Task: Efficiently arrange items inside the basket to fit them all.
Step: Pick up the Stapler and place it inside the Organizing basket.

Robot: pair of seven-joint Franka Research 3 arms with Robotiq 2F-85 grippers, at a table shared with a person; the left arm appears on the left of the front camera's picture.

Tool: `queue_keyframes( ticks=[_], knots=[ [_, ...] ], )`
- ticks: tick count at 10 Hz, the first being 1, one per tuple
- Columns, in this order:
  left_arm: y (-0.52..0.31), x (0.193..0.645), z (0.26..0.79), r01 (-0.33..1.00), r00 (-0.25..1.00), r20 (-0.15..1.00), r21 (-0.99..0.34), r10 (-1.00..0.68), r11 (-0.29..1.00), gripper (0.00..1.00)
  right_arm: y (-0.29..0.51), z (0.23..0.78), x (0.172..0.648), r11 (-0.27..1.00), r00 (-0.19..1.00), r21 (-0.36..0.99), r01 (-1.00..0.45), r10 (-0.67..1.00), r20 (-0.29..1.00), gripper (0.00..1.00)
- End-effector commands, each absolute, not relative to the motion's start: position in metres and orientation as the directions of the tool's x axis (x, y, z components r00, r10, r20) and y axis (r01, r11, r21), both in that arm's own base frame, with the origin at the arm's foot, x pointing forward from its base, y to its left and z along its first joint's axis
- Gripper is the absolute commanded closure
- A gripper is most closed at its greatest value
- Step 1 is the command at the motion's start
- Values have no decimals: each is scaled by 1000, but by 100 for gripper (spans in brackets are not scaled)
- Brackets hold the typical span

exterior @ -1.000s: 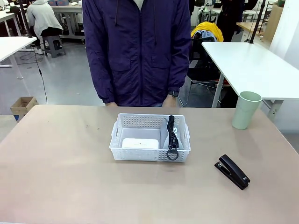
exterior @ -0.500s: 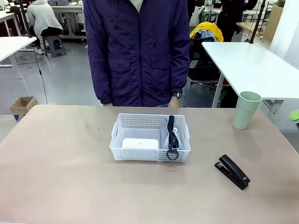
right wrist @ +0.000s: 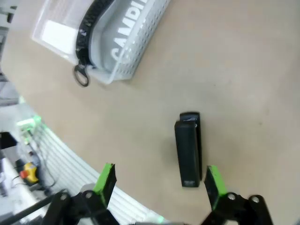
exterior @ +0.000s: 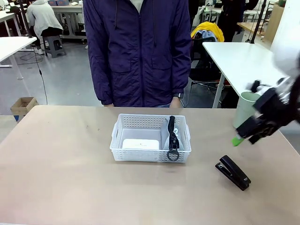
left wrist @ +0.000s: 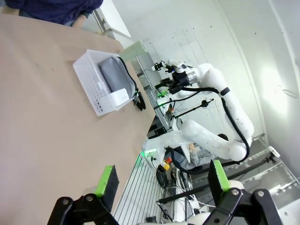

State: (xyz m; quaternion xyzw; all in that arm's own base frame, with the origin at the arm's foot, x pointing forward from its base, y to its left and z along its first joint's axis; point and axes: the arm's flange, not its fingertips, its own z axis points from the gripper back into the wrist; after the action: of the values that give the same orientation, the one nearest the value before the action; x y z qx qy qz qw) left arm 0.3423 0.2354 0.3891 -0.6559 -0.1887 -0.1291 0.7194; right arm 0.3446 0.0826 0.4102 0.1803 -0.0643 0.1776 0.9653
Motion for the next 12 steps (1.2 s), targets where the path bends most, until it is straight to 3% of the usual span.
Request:
queue_keyframes(
  ticks=[1,6,12],
  knots=[
    [233,338,391,426,899,434,-898,62,112,0,71,296,269,889,918,276,-365,294,266,0],
    [233,338,391,426,899,434,-898,62,112,0,63,262,259,886,918,247,-393,360,167,0],
    [233,338,391,426,899,434,-898,62,112,0,61,283,247,875,909,249,-415,387,156,0]
  ],
)
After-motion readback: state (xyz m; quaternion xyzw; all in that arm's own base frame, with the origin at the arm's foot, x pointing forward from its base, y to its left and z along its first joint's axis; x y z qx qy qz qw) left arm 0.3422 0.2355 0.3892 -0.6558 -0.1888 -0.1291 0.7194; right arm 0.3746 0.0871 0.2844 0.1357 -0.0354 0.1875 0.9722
